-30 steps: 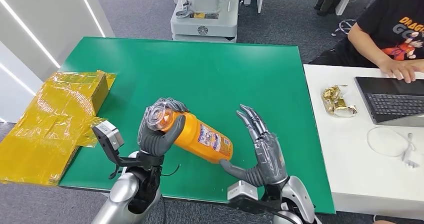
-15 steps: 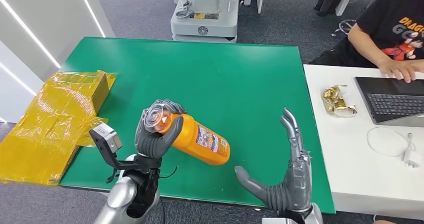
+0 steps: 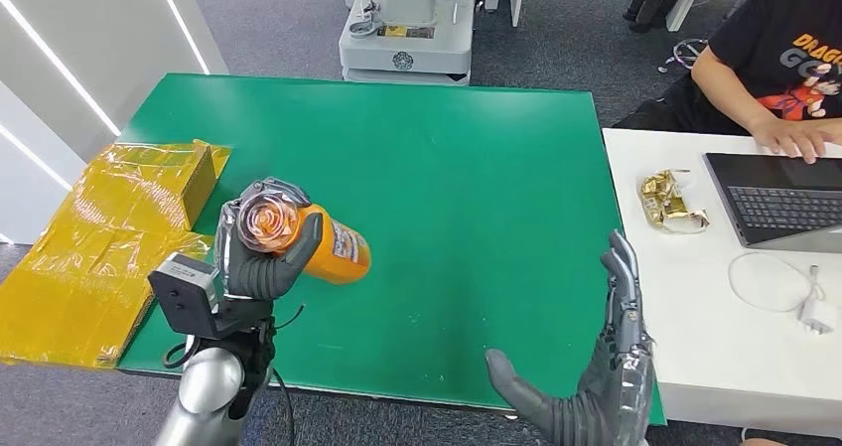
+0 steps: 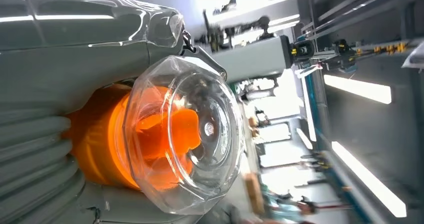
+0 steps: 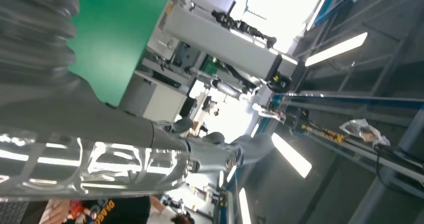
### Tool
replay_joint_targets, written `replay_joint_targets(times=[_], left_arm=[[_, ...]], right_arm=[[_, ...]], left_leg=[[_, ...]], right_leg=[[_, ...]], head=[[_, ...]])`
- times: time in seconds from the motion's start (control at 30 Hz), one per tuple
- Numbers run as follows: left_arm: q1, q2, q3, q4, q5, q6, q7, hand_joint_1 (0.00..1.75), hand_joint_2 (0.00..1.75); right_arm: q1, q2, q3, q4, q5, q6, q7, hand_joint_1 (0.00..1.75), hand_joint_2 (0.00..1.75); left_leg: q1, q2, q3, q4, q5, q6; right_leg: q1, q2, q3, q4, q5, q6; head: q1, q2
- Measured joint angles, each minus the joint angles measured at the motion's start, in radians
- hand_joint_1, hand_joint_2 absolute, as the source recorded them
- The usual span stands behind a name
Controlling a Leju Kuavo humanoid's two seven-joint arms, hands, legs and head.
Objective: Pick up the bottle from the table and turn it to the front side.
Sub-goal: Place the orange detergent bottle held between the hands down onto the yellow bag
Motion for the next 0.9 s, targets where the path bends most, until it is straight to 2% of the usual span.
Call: replay_joint_targets(times=[0.2, 0.43, 0.63, 0.83, 0.9], left_arm=[[-0.018, 0.079, 0.033, -0.004, -0.210, -0.019, 0.049, 1.75, 1.75], [-0.047, 0.170, 0.054, 0.001, -0.334, -0.010, 0.084, 1.75, 1.75], [-0.062, 0.282, 0.080, 0.035, -0.519, 0.021, 0.126, 1.75, 1.75], [-0.074, 0.365, 0.074, 0.083, -0.825, 0.017, 0.177, 1.75, 1.75], [-0.082, 0.384, 0.066, 0.101, -0.874, 0.012, 0.186, 1.75, 1.75]], right_arm=[[0.027, 0.000, -0.007, -0.019, -0.025, -0.019, -0.024, 0.00, 1.75], [0.042, 0.000, -0.012, -0.029, -0.038, -0.022, -0.037, 0.00, 1.75], [0.043, 0.000, -0.012, -0.032, -0.062, -0.014, -0.056, 0.00, 1.75], [0.028, 0.000, -0.012, -0.032, -0.085, 0.002, -0.071, 0.00, 1.75], [0.023, 0.000, -0.012, -0.032, -0.088, 0.002, -0.073, 0.00, 1.75]], left_leg=[[0.000, 0.000, 0.000, 0.000, 0.000, 0.000], [0.000, 0.001, 0.000, 0.000, 0.000, 0.000], [0.001, 0.001, 0.000, 0.000, 0.000, 0.000], [0.001, 0.002, 0.000, 0.000, 0.000, 0.000], [0.001, 0.002, 0.000, 0.000, 0.000, 0.000]], right_leg=[[0.000, 0.001, 0.000, 0.000, 0.000, 0.000], [0.000, 0.001, 0.000, 0.000, 0.000, 0.000], [0.001, 0.002, -0.001, 0.000, 0.000, 0.000], [0.001, 0.002, -0.001, 0.000, 0.000, -0.001], [0.001, 0.002, -0.001, 0.000, 0.000, -0.001]], head=[[0.000, 0.000], [0.000, 0.000], [0.000, 0.000], [0.000, 0.000], [0.000, 0.000]])
